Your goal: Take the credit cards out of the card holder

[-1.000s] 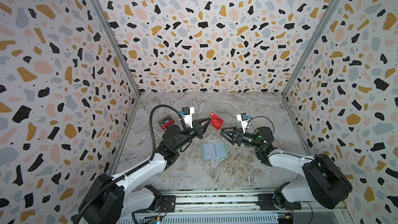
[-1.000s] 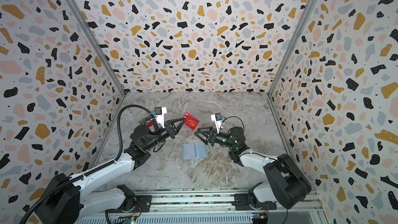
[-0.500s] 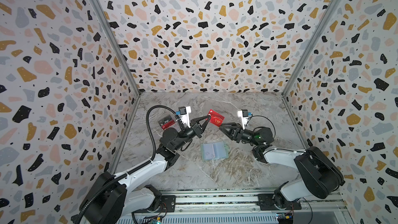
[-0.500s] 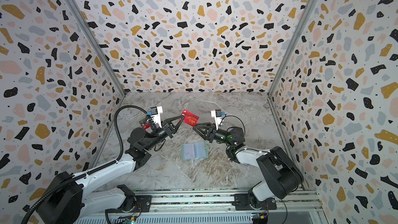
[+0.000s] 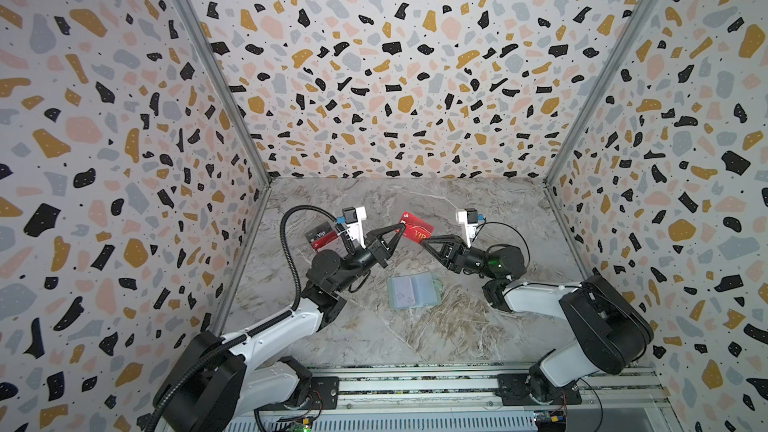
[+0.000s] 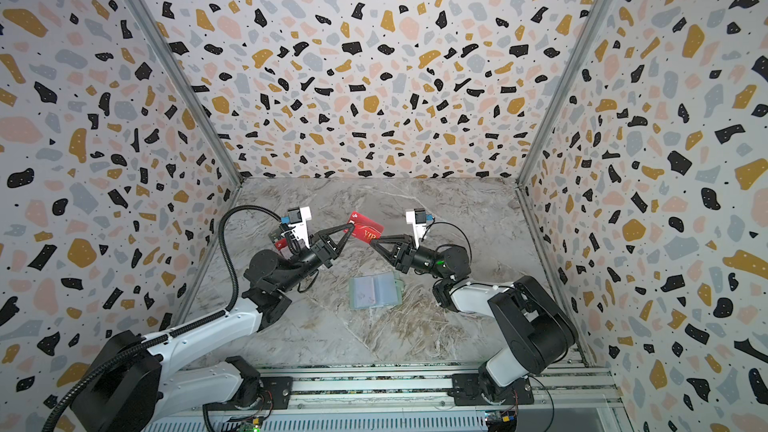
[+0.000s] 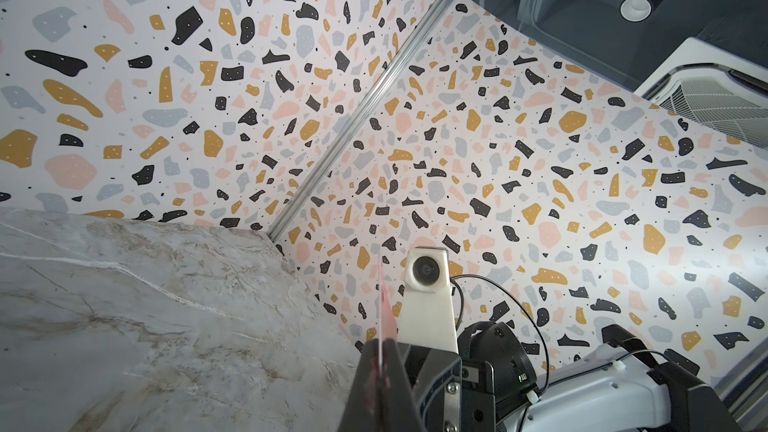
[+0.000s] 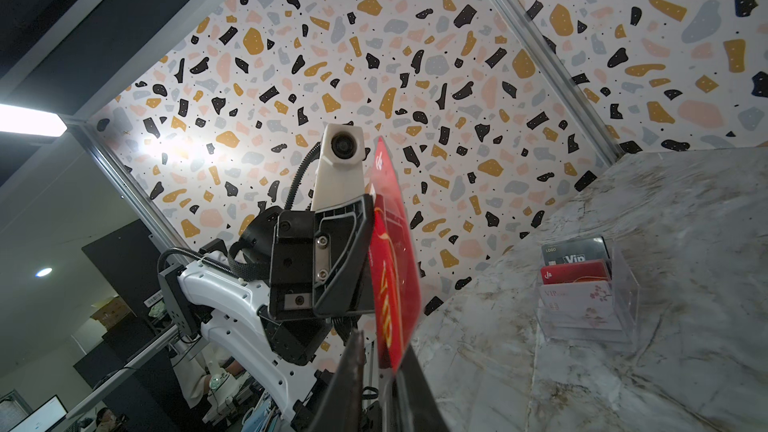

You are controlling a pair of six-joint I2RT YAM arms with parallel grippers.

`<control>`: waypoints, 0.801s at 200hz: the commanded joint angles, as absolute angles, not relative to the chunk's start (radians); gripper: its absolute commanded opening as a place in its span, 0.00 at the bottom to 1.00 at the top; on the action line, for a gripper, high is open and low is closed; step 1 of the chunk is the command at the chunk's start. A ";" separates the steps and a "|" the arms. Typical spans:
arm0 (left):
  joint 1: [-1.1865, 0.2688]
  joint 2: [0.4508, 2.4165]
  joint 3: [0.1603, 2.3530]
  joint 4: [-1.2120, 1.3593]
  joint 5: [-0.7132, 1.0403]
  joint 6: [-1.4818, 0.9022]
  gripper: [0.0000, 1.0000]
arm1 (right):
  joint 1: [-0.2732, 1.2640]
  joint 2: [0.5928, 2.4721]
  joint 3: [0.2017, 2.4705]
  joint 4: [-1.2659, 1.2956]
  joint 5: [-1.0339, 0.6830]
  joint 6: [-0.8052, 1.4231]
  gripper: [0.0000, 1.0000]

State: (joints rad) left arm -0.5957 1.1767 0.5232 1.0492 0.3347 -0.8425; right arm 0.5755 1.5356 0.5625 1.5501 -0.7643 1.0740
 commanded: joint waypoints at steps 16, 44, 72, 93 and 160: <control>-0.591 1.163 0.514 1.094 0.343 -0.834 0.00 | 0.583 1.539 0.604 1.620 -0.770 1.087 0.06; -0.591 1.150 0.521 1.022 0.326 -0.806 0.08 | 0.583 1.539 0.596 1.618 -0.770 1.084 0.00; -0.591 1.107 0.535 0.847 0.256 -0.737 0.27 | 0.575 1.534 0.577 1.604 -0.792 1.072 0.00; -0.591 1.071 0.559 0.703 0.229 -0.674 0.37 | 0.563 1.519 0.560 1.546 -0.831 1.043 0.00; -0.589 1.027 0.690 0.201 0.303 -0.421 0.41 | 0.528 1.319 0.631 0.753 -0.939 0.588 0.00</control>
State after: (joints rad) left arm -0.5957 1.0489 0.6270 0.4297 0.2565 -0.5667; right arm 0.5396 1.4200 0.5659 1.1301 -0.8909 0.8402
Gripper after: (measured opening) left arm 0.406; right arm 0.045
